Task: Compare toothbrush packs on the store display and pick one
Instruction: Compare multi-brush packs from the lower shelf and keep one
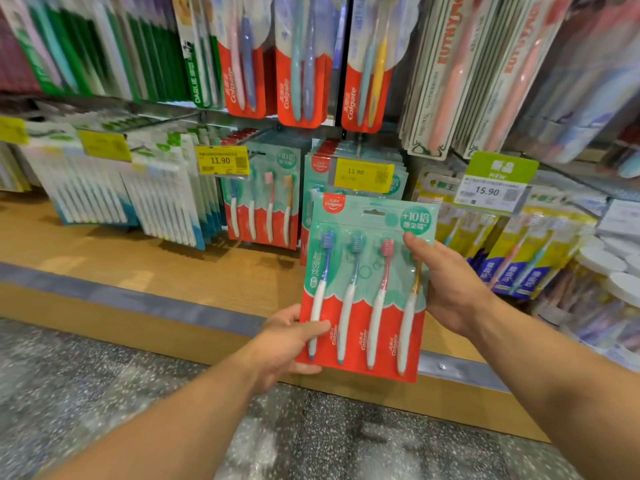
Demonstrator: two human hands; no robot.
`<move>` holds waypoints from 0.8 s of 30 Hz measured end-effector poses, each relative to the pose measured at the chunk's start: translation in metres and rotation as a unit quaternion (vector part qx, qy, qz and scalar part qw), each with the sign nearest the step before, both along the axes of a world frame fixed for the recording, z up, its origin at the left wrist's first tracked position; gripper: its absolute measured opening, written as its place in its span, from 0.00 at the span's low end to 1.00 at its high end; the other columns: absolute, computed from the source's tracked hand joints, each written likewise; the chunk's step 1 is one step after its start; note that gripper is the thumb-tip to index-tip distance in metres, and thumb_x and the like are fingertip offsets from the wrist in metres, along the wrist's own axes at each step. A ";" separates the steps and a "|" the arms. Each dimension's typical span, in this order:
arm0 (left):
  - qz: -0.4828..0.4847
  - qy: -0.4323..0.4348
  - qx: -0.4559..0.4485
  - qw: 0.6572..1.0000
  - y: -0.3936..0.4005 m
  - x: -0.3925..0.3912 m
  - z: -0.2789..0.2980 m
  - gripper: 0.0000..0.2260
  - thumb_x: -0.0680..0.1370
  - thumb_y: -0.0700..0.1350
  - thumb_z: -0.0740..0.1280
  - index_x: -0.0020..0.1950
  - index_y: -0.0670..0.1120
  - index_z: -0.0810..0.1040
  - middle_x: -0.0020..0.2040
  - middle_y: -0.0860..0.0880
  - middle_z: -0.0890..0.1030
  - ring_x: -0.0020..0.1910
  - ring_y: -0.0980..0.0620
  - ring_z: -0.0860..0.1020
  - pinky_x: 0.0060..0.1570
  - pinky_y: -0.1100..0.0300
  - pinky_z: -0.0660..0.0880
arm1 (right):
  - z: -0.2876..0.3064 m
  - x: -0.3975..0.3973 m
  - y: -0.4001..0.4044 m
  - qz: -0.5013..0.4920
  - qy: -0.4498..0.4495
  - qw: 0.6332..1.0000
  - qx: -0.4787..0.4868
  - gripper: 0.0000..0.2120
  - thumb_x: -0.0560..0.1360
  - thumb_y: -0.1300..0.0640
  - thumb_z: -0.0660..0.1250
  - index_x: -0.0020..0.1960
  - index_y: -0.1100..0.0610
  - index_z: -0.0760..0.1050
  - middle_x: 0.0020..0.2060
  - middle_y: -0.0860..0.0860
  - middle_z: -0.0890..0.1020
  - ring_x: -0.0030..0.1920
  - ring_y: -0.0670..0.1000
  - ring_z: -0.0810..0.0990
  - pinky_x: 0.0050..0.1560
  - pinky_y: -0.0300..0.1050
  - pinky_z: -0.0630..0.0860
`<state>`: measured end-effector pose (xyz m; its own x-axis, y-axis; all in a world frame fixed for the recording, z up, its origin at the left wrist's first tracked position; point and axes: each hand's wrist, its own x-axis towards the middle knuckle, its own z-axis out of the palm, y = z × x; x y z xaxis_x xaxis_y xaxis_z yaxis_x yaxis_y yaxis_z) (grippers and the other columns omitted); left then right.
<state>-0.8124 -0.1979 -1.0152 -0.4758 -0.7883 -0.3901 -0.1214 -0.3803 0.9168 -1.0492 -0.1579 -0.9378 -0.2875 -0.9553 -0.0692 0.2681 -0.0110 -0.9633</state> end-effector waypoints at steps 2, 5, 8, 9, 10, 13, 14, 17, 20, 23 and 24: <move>0.018 0.002 0.007 1.000 -0.003 0.002 -0.003 0.10 0.81 0.44 0.71 0.62 0.51 0.80 0.53 0.47 0.89 0.54 0.46 0.87 0.52 0.45 0.83 | -0.003 0.000 -0.001 0.019 -0.001 1.000 0.008 0.16 0.83 0.55 0.65 0.69 0.56 0.79 0.62 0.55 0.85 0.61 0.59 0.85 0.62 0.61 0.79; 0.036 -0.006 0.020 0.999 -0.006 0.008 -0.010 0.10 0.81 0.43 0.70 0.62 0.51 0.80 0.54 0.46 0.88 0.55 0.44 0.86 0.51 0.45 0.83 | -0.008 0.003 -0.002 0.006 0.078 0.995 0.056 0.10 0.81 0.63 0.65 0.60 0.58 0.80 0.58 0.58 0.86 0.51 0.56 0.87 0.50 0.56 0.83; 0.038 -0.011 0.022 0.999 -0.008 0.013 -0.014 0.10 0.81 0.44 0.70 0.63 0.52 0.80 0.54 0.47 0.88 0.55 0.45 0.86 0.54 0.44 0.83 | -0.015 0.006 -0.001 -0.031 0.158 0.982 0.097 0.09 0.80 0.67 0.66 0.57 0.57 0.77 0.52 0.57 0.87 0.41 0.51 0.88 0.35 0.47 0.82; 0.044 -0.006 0.020 0.999 -0.009 0.013 -0.014 0.10 0.81 0.44 0.70 0.63 0.52 0.80 0.54 0.47 0.88 0.54 0.45 0.86 0.54 0.44 0.83 | -0.016 0.006 -0.001 -0.034 0.169 0.980 0.096 0.10 0.80 0.66 0.67 0.59 0.56 0.76 0.50 0.56 0.88 0.41 0.51 0.88 0.34 0.46 0.82; 0.054 0.002 0.015 0.998 -0.009 0.013 -0.014 0.11 0.81 0.44 0.70 0.63 0.52 0.80 0.54 0.47 0.88 0.54 0.45 0.87 0.53 0.44 0.83 | -0.016 0.007 0.000 -0.035 0.176 0.980 0.088 0.11 0.81 0.65 0.67 0.60 0.55 0.76 0.49 0.56 0.88 0.41 0.51 0.89 0.34 0.46 0.82; 0.111 0.034 0.000 0.993 -0.012 0.006 -0.011 0.12 0.80 0.46 0.71 0.64 0.52 0.78 0.54 0.47 0.88 0.53 0.45 0.87 0.52 0.42 0.84 | -0.012 0.009 -0.004 -0.044 0.187 0.980 0.051 0.12 0.82 0.64 0.67 0.61 0.51 0.76 0.47 0.56 0.88 0.43 0.54 0.89 0.35 0.49 0.83; 0.129 0.043 -0.003 0.991 -0.012 0.003 -0.009 0.11 0.81 0.47 0.71 0.63 0.52 0.78 0.52 0.47 0.88 0.52 0.45 0.87 0.53 0.41 0.84 | -0.009 0.010 -0.005 -0.050 0.184 0.981 0.040 0.12 0.82 0.64 0.67 0.61 0.50 0.76 0.47 0.56 0.88 0.43 0.54 0.89 0.36 0.50 0.84; 0.174 0.058 -0.010 0.983 -0.013 -0.005 -0.006 0.07 0.82 0.48 0.69 0.60 0.51 0.79 0.48 0.48 0.89 0.51 0.45 0.87 0.55 0.39 0.83 | -0.007 0.014 -0.010 -0.060 0.174 0.983 0.020 0.13 0.82 0.64 0.67 0.62 0.49 0.76 0.46 0.54 0.89 0.44 0.54 0.89 0.37 0.50 0.85; 0.209 0.061 -0.017 0.976 -0.015 -0.008 -0.004 0.06 0.82 0.45 0.68 0.57 0.55 0.78 0.51 0.47 0.88 0.51 0.45 0.87 0.56 0.40 0.83 | -0.007 0.015 -0.013 -0.065 0.170 0.983 0.012 0.14 0.82 0.64 0.67 0.64 0.50 0.76 0.48 0.56 0.88 0.45 0.55 0.89 0.38 0.51 0.85; 0.224 0.070 -0.022 0.972 -0.018 -0.008 0.000 0.08 0.82 0.45 0.68 0.60 0.56 0.79 0.51 0.48 0.88 0.49 0.46 0.87 0.54 0.42 0.83 | -0.007 0.013 -0.016 -0.060 0.164 0.985 0.003 0.15 0.82 0.64 0.67 0.65 0.50 0.76 0.48 0.56 0.88 0.46 0.55 0.89 0.38 0.50 0.84; 0.224 0.072 -0.025 0.972 -0.019 -0.008 0.002 0.08 0.83 0.45 0.68 0.60 0.56 0.79 0.50 0.47 0.88 0.48 0.46 0.88 0.53 0.43 0.84 | -0.006 0.012 -0.016 -0.057 0.162 0.985 0.000 0.15 0.82 0.64 0.67 0.65 0.49 0.76 0.48 0.55 0.88 0.46 0.54 0.89 0.37 0.48 0.84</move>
<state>-0.8209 -0.2169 -1.0136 -0.1271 -0.9450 -0.3012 0.1779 -0.3205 0.9304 -1.0373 -0.1740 -0.9440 -0.3999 -0.9155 0.0442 -0.0557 -0.0239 -0.9982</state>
